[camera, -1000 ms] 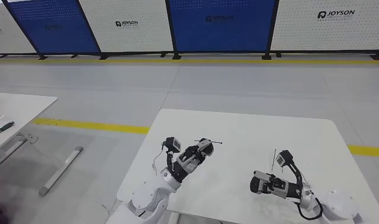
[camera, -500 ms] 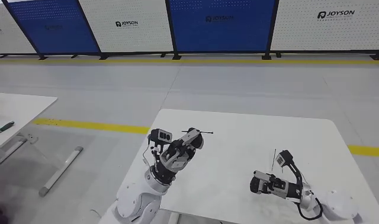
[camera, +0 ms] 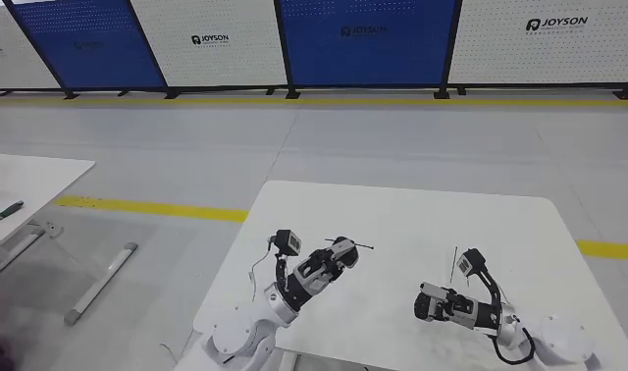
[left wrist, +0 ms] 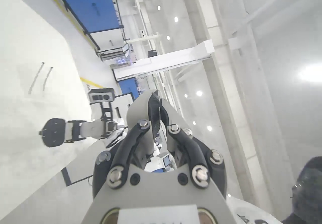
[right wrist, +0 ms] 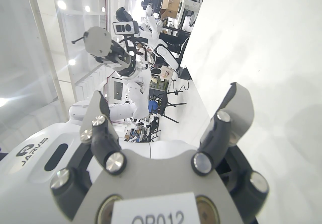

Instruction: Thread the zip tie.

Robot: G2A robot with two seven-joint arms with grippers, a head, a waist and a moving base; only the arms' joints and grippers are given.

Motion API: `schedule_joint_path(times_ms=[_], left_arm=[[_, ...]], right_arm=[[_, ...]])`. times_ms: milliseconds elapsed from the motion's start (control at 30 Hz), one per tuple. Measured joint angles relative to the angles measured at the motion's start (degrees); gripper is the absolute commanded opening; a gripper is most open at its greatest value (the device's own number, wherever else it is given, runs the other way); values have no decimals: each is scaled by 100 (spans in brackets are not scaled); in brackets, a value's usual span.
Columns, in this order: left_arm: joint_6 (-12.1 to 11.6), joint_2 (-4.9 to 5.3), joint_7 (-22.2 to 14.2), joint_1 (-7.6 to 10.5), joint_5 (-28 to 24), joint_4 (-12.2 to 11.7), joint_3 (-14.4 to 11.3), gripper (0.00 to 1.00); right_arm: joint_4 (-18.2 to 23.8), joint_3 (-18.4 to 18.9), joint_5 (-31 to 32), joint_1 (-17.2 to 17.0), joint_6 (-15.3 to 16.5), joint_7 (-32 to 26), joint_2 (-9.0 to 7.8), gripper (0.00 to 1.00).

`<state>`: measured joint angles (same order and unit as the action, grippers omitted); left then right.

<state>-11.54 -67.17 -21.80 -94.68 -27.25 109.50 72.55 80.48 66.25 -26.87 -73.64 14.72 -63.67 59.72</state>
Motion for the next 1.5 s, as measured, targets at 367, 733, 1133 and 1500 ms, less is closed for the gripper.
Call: schedule_joint_path(times_ms=[367, 733, 1133, 1500], left_arm=[[74, -51, 217, 284, 268, -998, -378, 0], [-193, -76, 768, 310, 796, -1283, -473, 0], [293, -98, 564, 588, 1360, -1704, -847, 0], [287, -120, 587, 653, 1041, -1810, -860, 0]], right_arm=[[0, 0, 0, 0, 0, 0, 0, 100], [0, 0, 0, 0, 0, 0, 0, 100], [0, 0, 0, 0, 0, 0, 0, 100], [0, 0, 0, 0, 0, 0, 0, 100]])
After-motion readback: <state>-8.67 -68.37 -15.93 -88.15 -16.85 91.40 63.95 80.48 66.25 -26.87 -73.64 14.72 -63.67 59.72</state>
